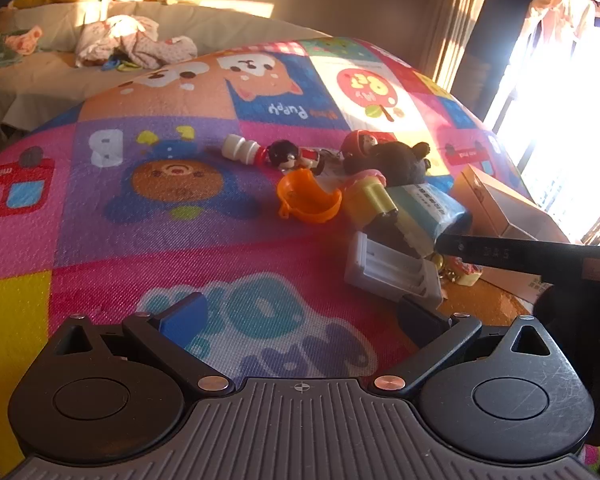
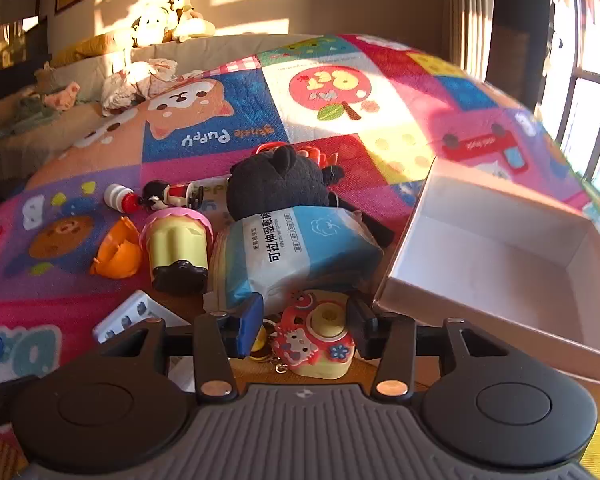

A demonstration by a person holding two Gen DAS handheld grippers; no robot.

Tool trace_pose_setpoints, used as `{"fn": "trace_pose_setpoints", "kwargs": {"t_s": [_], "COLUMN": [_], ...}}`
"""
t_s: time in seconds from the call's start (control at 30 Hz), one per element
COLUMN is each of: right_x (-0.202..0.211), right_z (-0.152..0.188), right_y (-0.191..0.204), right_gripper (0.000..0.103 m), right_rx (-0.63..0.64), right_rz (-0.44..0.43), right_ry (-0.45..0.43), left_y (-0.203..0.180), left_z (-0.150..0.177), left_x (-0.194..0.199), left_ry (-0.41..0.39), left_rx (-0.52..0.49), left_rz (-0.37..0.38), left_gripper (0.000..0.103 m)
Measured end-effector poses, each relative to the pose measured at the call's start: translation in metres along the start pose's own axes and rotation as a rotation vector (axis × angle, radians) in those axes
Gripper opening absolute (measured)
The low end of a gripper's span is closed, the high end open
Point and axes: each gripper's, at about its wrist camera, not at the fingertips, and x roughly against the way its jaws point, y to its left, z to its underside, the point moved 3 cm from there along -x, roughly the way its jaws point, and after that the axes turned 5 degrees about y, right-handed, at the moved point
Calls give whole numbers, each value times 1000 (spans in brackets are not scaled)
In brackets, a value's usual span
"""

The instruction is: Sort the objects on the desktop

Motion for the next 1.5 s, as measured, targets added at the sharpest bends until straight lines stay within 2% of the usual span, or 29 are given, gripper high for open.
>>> {"fn": "trace_pose_setpoints", "kwargs": {"t_s": [0.1, 0.23, 0.33, 0.37, 0.43, 0.5, 0.57, 0.63, 0.7, 0.73, 0.8, 0.87, 0.93, 1.0, 1.07, 1.17, 1.23, 1.37, 1.5], "right_x": [13, 46, 72, 79, 86, 86, 87, 92, 101, 105, 110, 111, 110, 108, 108, 109, 109, 108, 108], "right_z": [6, 32, 52, 58, 70, 80, 85, 85, 88, 91, 98, 103, 110, 111, 111, 112, 112, 112, 112], "right_y": [-5, -8, -10, -11, -16, -28, -46, -65, -81, -86, -92, -90, -90, -91, -92, -94, -93, -91, -91], "right_gripper": [46, 45, 45, 45, 45, 45, 46, 50, 63, 71, 76, 83, 86, 86, 92, 94, 94, 95, 96], "right_rx": [-3, 44, 92, 112, 146, 159, 115, 1, -103, -137, -184, -209, -222, -233, -247, -256, -255, -250, -253], "right_rz": [-104, -234, -285, -276, -197, -44, 48, 46, 45, 48, 37, 13, -3, -8, -12, -27, -35, -35, -30], "right_ry": [30, 57, 69, 70, 81, 79, 64, 50, 14, -8, -39, -42, -41, -37, -53, -64, -65, -67, -71], "left_y": [-1, -1, -2, -3, -5, -7, -10, -17, -29, -36, -48, -55, -59, -59, -60, -64, -69, -80, -85], "left_z": [0, 0, 0, 0, 0, 0, 0, -1, -5, -9, -16, -22, -28, -31, -29, -16, -5, 4, -6], "left_x": [0, -1, 0, 0, 0, -1, -2, -5, -10, -13, -25, -40, -56, -67, -64, -50, -40, -34, -47], "left_ry": [0, 2, 5, 6, 6, 8, 18, 37, 47, 44, 40, 54, 102, 152, 151, 189, 193, 136, 115], "left_rx": [3, 0, -9, -14, -21, -32, -56, -107, -194, -253, -362, -417, -417, -374, -361, -371, -413, -498, -479], "left_rz": [1, -3, -12, -18, -28, -39, -50, -40, -8, 10, 18, 16, 51, 84, 118, 220, 246, 153, 78], "left_gripper": [103, 103, 103, 103, 103, 103, 103, 103, 103, 103, 103, 103, 103, 103, 103, 103, 103, 103, 103]}}
